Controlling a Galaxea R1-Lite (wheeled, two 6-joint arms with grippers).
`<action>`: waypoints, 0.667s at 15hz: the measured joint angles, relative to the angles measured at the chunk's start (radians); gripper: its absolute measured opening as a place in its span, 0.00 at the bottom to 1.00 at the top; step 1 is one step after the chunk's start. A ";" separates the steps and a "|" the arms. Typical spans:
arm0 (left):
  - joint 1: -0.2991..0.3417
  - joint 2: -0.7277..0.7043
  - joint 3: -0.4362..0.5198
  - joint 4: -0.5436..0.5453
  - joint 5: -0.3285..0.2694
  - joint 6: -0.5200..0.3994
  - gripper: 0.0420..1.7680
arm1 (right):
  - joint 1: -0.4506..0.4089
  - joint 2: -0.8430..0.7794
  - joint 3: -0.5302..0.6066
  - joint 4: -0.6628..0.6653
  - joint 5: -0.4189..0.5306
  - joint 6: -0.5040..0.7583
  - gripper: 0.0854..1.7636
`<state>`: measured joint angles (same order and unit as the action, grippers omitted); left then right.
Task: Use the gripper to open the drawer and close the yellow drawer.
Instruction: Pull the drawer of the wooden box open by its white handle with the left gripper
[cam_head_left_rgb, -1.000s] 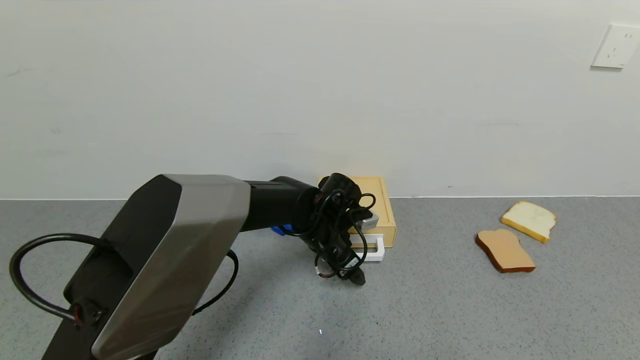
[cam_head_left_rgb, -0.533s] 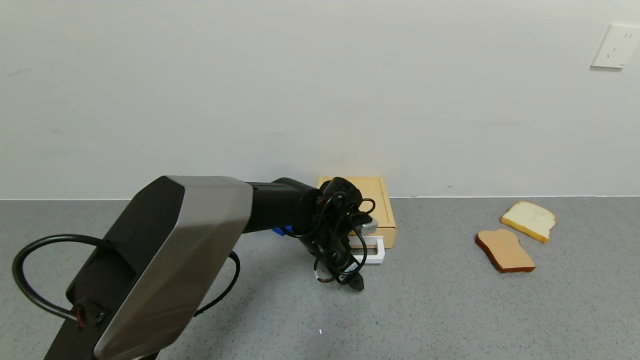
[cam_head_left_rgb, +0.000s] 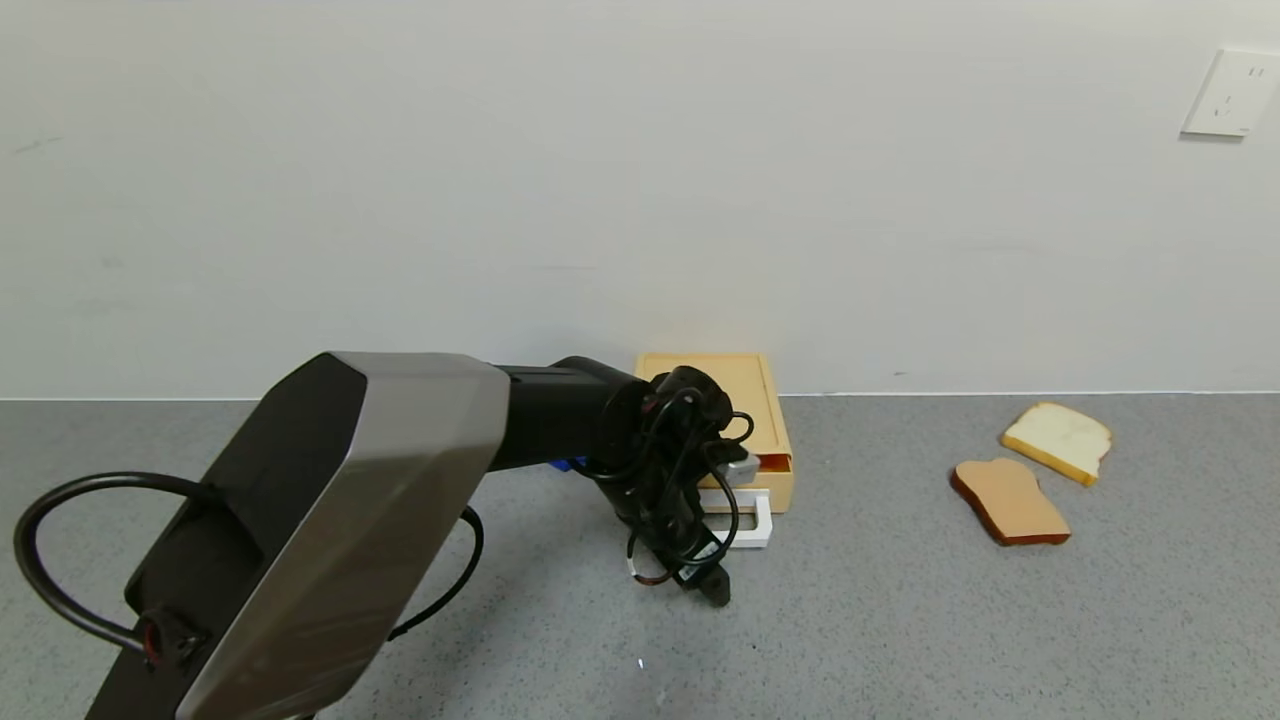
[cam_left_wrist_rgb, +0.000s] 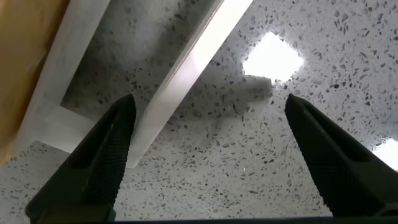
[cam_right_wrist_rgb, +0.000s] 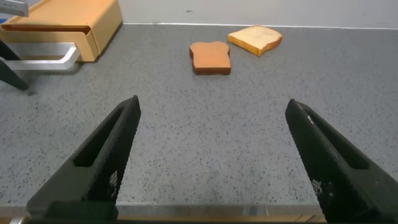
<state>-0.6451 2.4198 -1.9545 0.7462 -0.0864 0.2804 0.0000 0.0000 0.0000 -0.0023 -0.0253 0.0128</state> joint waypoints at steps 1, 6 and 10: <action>-0.003 -0.002 0.002 0.003 0.000 -0.003 0.97 | 0.000 0.000 0.000 0.000 0.000 0.000 0.97; -0.024 -0.017 0.050 0.000 0.004 -0.032 0.97 | 0.000 0.000 0.000 0.000 0.000 0.000 0.97; -0.042 -0.047 0.115 -0.010 0.005 -0.053 0.97 | 0.000 0.000 0.000 0.000 0.000 0.000 0.97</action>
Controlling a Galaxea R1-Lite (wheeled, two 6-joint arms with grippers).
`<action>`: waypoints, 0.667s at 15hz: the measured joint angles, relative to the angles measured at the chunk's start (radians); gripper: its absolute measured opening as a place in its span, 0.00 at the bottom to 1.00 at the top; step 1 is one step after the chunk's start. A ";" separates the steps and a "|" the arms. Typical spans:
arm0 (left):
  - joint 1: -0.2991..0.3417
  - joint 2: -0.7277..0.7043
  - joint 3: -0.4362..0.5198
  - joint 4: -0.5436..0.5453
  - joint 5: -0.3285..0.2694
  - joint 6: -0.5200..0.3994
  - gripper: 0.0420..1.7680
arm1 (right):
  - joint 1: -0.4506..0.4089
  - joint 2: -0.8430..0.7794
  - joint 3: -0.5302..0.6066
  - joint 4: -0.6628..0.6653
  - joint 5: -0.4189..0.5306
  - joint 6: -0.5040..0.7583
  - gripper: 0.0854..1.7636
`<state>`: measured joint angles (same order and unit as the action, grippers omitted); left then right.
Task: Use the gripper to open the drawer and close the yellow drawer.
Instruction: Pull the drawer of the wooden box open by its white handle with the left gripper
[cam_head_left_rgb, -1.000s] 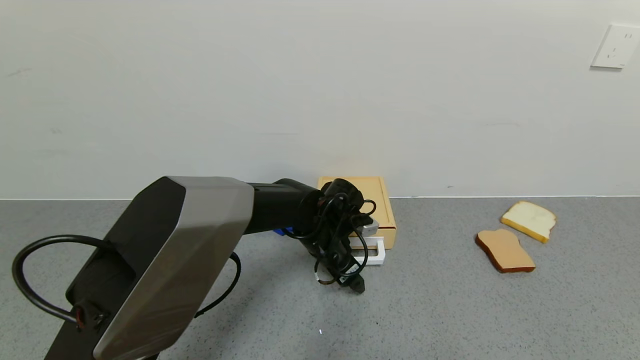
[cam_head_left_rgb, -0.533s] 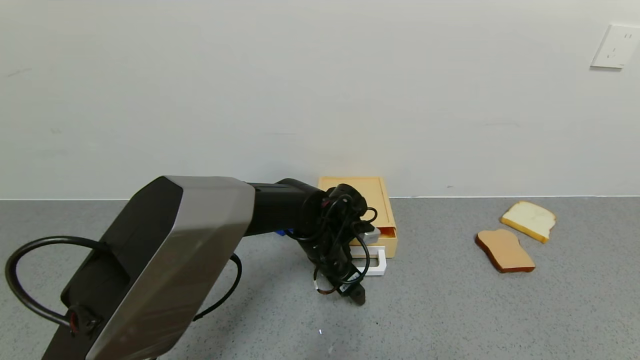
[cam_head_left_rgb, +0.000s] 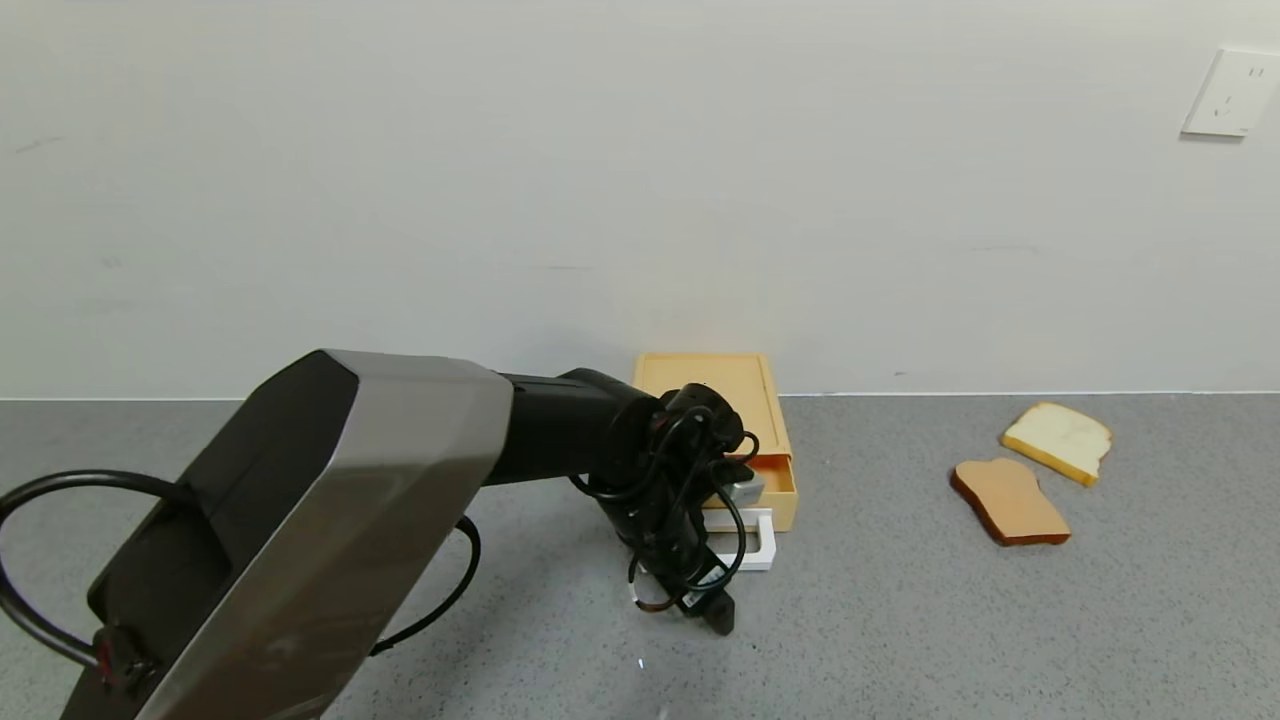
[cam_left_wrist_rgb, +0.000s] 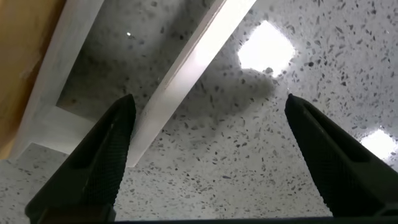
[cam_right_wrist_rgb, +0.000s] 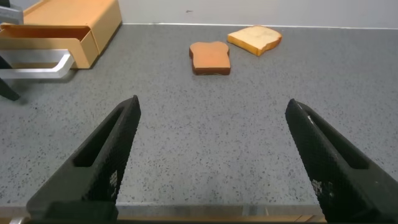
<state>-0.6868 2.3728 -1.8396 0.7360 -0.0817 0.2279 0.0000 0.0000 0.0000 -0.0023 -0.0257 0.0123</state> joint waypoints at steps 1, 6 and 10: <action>-0.006 -0.008 0.018 -0.003 0.001 -0.001 0.97 | 0.000 0.000 0.000 0.000 0.000 0.000 0.97; -0.035 -0.044 0.108 -0.044 0.003 -0.009 0.97 | 0.000 0.000 0.000 0.000 0.000 0.000 0.97; -0.062 -0.081 0.191 -0.080 0.002 -0.022 0.97 | 0.000 0.000 0.000 0.000 0.001 0.000 0.97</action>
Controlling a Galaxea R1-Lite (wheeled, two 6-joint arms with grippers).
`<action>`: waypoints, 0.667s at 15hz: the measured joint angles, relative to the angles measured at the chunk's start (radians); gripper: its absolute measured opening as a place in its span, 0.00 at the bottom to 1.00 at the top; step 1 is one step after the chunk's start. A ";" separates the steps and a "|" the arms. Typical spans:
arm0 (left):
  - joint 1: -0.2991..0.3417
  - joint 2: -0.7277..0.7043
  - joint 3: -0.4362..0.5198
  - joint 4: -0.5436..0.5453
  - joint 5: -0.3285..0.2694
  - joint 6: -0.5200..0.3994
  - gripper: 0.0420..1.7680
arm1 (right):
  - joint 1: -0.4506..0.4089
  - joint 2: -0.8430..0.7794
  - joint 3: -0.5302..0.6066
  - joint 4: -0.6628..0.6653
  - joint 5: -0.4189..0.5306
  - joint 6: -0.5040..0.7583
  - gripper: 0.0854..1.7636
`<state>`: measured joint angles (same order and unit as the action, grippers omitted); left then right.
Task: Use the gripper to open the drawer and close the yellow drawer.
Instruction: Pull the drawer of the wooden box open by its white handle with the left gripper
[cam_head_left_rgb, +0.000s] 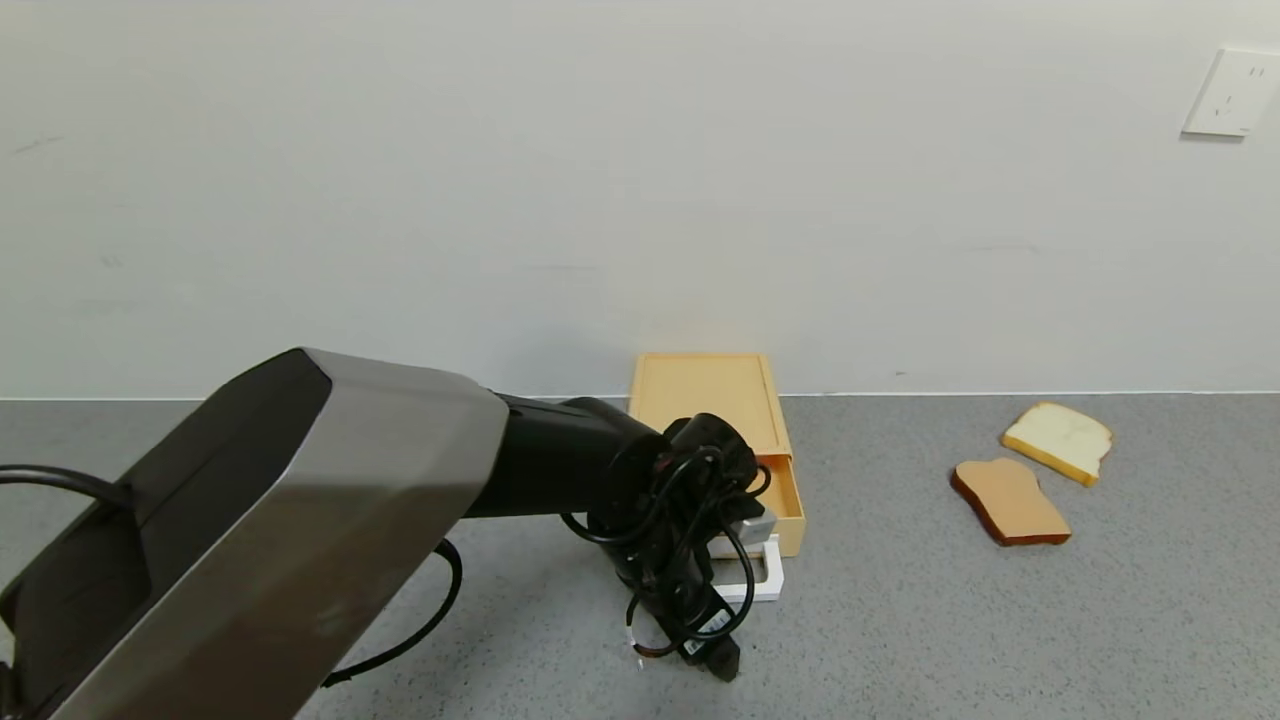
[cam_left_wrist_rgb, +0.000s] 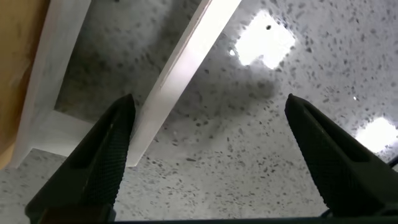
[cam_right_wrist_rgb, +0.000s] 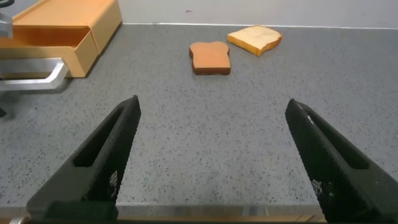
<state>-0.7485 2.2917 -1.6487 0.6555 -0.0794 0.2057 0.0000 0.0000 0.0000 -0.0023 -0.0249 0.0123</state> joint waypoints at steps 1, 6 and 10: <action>-0.007 -0.009 0.017 0.000 0.000 -0.003 0.97 | 0.000 0.000 0.000 0.000 0.000 0.000 0.97; -0.036 -0.045 0.073 0.004 -0.002 -0.060 0.97 | 0.000 0.000 0.000 0.000 -0.001 0.000 0.97; -0.049 -0.063 0.105 -0.004 -0.002 -0.103 0.97 | 0.000 0.000 0.000 0.000 0.000 0.000 0.97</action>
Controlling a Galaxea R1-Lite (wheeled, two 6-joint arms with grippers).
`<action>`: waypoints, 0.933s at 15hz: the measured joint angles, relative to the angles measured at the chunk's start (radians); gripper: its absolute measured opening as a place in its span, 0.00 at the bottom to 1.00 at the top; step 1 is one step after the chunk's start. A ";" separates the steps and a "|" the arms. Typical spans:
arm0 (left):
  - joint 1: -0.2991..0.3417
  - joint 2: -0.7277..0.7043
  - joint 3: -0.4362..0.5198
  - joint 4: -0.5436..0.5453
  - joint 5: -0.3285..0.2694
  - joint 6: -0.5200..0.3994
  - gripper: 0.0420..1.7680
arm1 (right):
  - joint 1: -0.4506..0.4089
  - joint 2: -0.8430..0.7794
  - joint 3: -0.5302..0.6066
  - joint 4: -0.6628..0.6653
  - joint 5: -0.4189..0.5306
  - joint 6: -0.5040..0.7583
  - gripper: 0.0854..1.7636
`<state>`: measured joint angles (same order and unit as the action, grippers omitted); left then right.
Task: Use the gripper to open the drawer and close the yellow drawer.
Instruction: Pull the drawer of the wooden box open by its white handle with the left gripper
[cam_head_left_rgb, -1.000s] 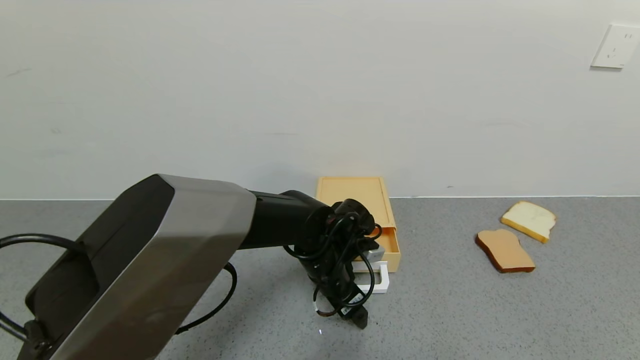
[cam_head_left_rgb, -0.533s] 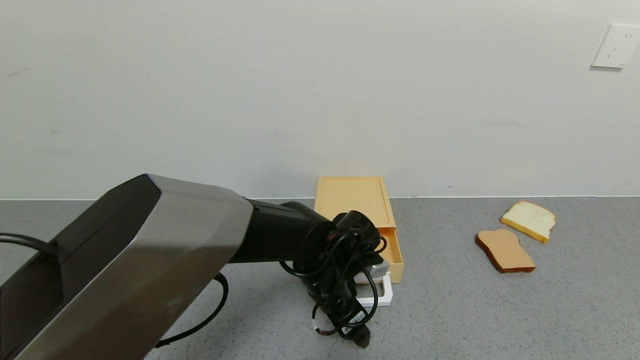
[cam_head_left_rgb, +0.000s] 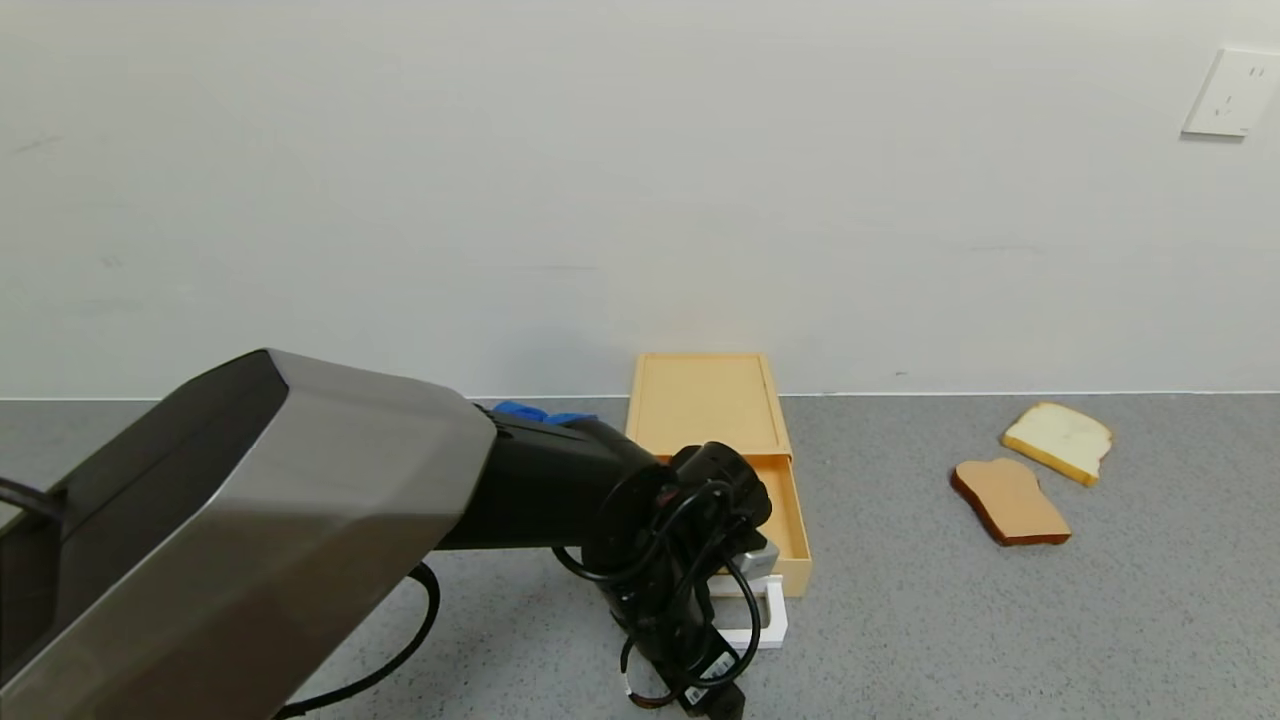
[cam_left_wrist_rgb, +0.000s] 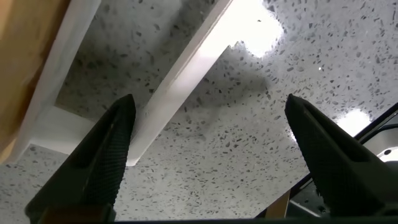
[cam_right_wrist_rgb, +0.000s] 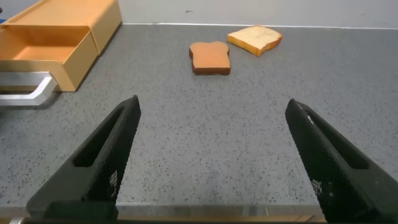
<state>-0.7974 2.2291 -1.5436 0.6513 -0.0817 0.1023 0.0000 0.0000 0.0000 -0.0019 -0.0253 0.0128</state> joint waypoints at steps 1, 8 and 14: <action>-0.006 -0.004 0.012 -0.012 0.001 -0.006 0.97 | 0.000 0.000 0.000 0.000 0.000 0.000 0.97; -0.044 -0.030 0.072 -0.040 0.006 -0.055 0.97 | 0.000 0.000 0.000 0.000 0.000 0.000 0.97; -0.054 -0.054 0.096 -0.041 0.010 -0.055 0.97 | 0.000 0.000 0.000 0.000 -0.001 0.000 0.97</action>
<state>-0.8519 2.1753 -1.4481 0.6104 -0.0717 0.0474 0.0000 0.0000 0.0000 -0.0023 -0.0260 0.0130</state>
